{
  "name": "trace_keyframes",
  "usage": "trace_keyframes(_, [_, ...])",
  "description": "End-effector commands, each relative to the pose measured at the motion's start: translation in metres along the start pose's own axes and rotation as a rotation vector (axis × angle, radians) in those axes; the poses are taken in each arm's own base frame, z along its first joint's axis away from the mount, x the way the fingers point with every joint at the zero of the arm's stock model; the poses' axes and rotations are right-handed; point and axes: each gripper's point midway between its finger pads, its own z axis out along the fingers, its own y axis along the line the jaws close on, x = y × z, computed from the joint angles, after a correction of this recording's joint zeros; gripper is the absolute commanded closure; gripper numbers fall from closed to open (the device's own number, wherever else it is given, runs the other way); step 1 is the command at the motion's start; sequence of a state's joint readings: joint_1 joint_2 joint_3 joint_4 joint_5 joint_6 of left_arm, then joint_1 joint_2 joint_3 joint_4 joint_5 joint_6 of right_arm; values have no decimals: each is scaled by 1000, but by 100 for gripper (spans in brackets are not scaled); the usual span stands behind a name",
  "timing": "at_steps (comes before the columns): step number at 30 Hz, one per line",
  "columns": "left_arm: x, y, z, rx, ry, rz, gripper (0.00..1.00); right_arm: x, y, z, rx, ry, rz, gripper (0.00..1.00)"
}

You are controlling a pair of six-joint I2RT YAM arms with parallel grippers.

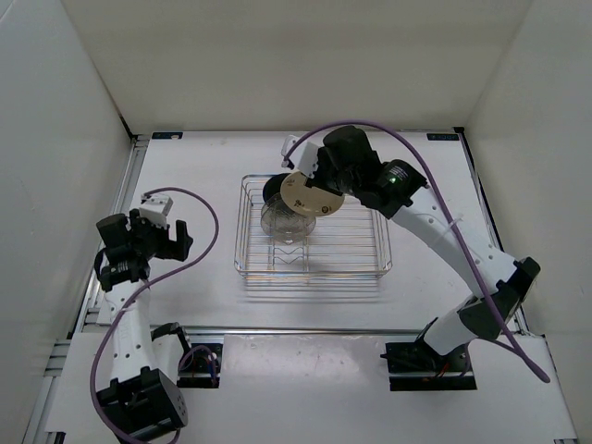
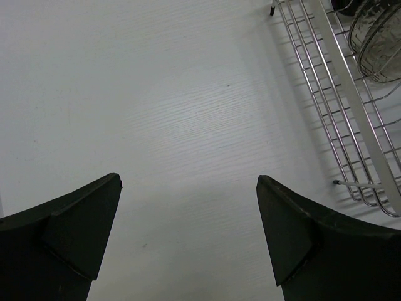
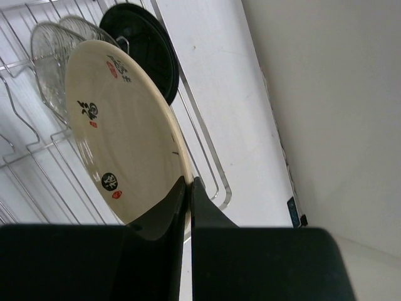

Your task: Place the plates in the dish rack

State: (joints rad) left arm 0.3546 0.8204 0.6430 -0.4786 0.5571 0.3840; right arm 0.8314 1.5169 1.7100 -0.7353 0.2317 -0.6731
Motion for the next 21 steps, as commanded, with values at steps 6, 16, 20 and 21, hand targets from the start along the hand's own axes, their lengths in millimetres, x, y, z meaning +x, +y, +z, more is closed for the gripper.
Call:
trace_keyframes(6, [1, -8, -9, 67, -33, -9, 0, -35, -6, 13, -4, -110, 53, 100])
trace_keyframes(16, [-1, -14, -15, 110, -51, -10, 0, -32, -6, 46, 60, -123, 63, 100])
trace_keyframes(20, [-6, -17, -18, 129, -60, -2, 0, -22, -4, 60, 94, -101, 46, 100])
trace_keyframes(21, [-6, -21, -19, 144, -60, -8, 0, -24, 0, 62, 97, -106, 41, 100])
